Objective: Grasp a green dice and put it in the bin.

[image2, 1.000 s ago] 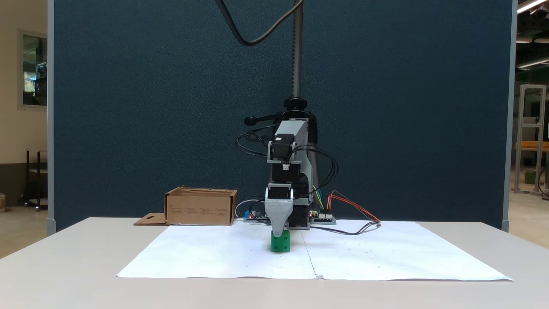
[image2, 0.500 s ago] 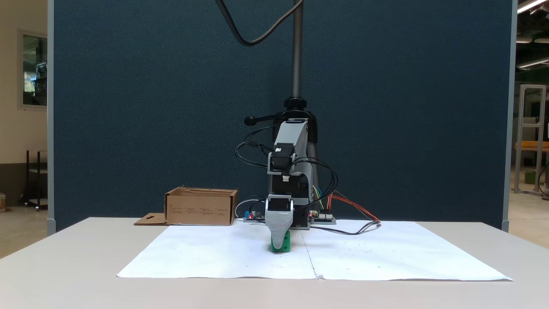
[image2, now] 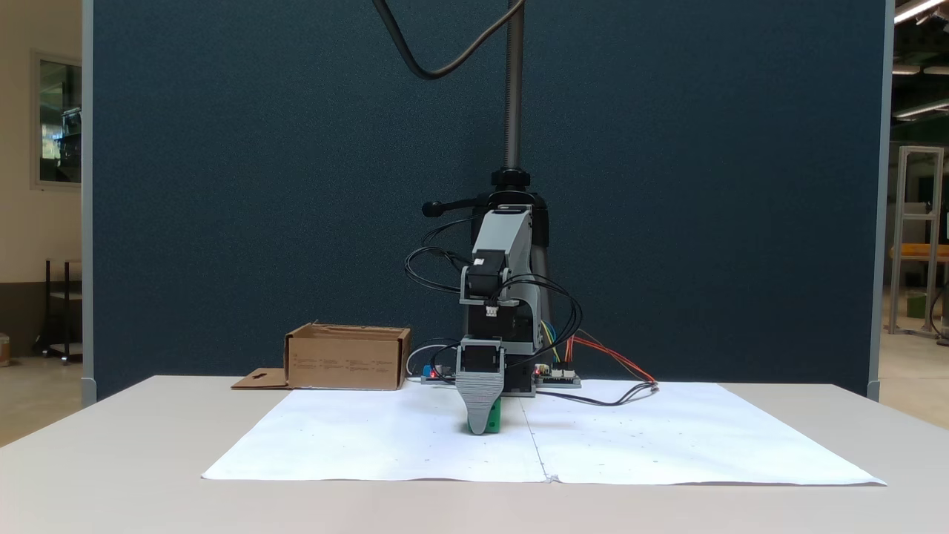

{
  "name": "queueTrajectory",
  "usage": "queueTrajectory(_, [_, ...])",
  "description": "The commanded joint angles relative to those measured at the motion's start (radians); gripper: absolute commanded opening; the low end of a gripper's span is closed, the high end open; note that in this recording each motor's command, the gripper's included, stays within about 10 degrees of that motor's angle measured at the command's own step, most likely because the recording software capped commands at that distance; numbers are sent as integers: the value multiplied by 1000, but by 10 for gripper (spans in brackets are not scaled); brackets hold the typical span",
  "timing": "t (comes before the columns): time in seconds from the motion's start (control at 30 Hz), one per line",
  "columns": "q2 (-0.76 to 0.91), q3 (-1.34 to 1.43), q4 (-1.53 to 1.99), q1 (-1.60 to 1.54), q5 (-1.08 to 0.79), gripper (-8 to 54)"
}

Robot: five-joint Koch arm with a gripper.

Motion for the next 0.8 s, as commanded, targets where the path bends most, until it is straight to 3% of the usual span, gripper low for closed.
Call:
queueTrajectory(0.0, [25,-17,-20,12,-12,117])
queueTrajectory(0.2, [26,-63,29,18,41,117])
queueTrajectory(0.6, [25,-823,615,48,169,117])
queueTrajectory(0.77, [25,-887,615,132,167,117])
